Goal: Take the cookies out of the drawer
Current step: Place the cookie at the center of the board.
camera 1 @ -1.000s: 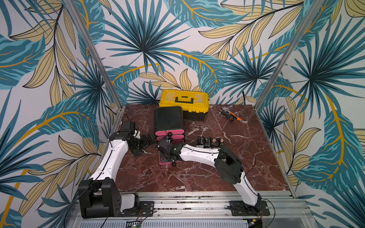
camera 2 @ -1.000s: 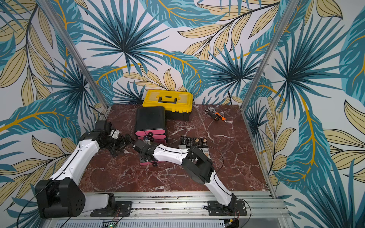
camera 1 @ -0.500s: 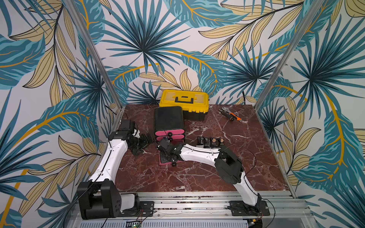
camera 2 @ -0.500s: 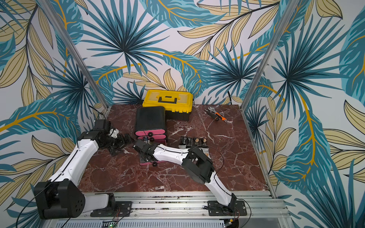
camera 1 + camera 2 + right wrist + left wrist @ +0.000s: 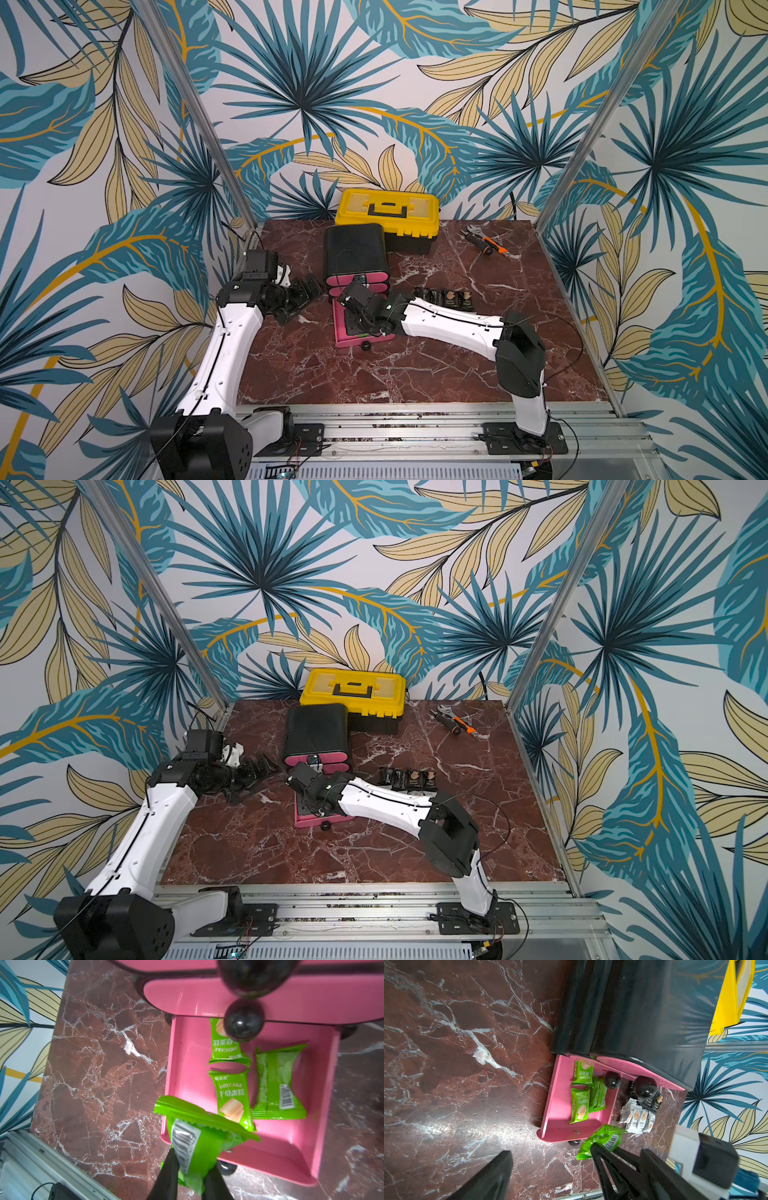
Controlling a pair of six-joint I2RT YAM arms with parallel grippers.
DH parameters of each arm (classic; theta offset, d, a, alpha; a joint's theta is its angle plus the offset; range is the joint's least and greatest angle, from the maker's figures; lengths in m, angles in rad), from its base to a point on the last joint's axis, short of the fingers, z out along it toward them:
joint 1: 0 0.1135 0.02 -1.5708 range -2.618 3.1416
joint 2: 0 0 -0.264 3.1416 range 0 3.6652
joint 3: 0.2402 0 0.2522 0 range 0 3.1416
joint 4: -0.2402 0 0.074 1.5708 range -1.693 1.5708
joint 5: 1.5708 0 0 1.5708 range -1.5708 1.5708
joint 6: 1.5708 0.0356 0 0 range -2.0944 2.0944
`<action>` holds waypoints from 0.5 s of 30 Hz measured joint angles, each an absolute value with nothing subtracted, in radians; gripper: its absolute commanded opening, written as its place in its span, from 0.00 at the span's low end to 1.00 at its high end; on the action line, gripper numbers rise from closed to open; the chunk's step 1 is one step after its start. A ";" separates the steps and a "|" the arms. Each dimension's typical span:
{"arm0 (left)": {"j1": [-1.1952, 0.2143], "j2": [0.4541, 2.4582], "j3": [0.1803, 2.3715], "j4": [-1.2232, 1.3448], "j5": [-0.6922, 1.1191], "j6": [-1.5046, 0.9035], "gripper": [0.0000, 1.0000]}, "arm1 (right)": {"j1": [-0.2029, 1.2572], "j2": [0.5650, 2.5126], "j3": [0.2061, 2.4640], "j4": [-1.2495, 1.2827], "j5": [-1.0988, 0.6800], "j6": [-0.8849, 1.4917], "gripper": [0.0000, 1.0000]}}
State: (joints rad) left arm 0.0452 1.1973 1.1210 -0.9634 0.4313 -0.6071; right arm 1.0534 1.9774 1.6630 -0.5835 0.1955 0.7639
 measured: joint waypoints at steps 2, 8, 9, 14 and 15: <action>0.040 1.197 1.121 -0.961 0.434 -0.615 1.00 | 1.058 1.953 1.640 -0.588 0.207 0.770 0.00; -0.026 1.197 1.121 -0.931 0.446 -0.657 1.00 | 1.066 1.820 1.510 -0.620 0.254 0.778 0.00; -0.041 1.197 1.121 -0.924 0.446 -0.668 1.00 | 1.066 1.791 1.485 -0.627 0.263 0.779 0.00; -0.129 1.197 1.121 -0.880 0.437 -0.722 1.00 | 1.066 1.670 1.363 -0.665 0.297 0.806 0.00; -0.147 1.198 1.121 -0.873 0.435 -0.731 1.00 | 1.066 1.650 1.336 -0.673 0.303 0.816 0.00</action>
